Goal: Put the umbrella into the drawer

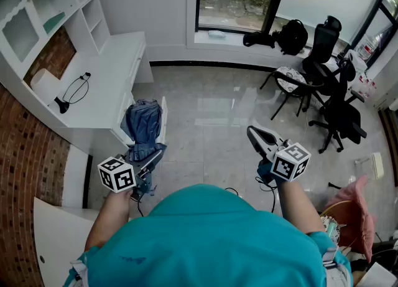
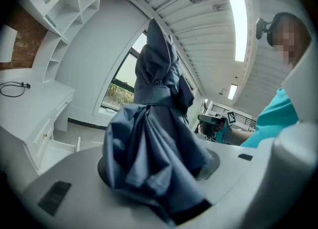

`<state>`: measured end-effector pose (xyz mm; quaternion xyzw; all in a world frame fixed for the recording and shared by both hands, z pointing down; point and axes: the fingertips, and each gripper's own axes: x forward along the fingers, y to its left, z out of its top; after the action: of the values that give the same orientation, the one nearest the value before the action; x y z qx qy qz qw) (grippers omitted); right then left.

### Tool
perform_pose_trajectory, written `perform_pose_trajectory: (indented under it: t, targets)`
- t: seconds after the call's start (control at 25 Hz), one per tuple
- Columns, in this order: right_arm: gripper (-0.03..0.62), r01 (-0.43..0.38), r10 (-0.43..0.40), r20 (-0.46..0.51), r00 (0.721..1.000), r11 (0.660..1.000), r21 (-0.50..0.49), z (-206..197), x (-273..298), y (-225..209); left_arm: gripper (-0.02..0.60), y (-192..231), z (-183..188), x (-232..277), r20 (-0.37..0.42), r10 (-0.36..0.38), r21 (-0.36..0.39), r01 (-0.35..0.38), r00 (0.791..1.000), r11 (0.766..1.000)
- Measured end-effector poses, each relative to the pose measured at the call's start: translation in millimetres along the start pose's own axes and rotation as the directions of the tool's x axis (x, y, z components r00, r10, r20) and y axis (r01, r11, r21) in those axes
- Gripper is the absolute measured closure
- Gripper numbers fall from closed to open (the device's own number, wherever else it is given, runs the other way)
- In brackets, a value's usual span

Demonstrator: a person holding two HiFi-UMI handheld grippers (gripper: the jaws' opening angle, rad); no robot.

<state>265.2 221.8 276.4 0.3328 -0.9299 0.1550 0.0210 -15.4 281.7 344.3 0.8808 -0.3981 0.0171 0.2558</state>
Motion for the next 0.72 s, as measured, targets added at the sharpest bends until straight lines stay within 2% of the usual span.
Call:
perform_pose_trajectory:
  t: [0.48, 0.72]
  targets:
    - [0.574, 0.006, -0.006, 0.001, 1.000, 1.000, -0.005, 1, -3, -4, 0.359, -3, 3, 8, -0.009, -0.016, 0.006, 0.016, 1.000, 1.000]
    - [0.574, 0.008, -0.009, 0.022, 1.000, 1.000, 0.030, 10, -12, -20, 0.359, -10, 7, 22, -0.013, -0.011, 0.010, 0.011, 1.000, 1.000]
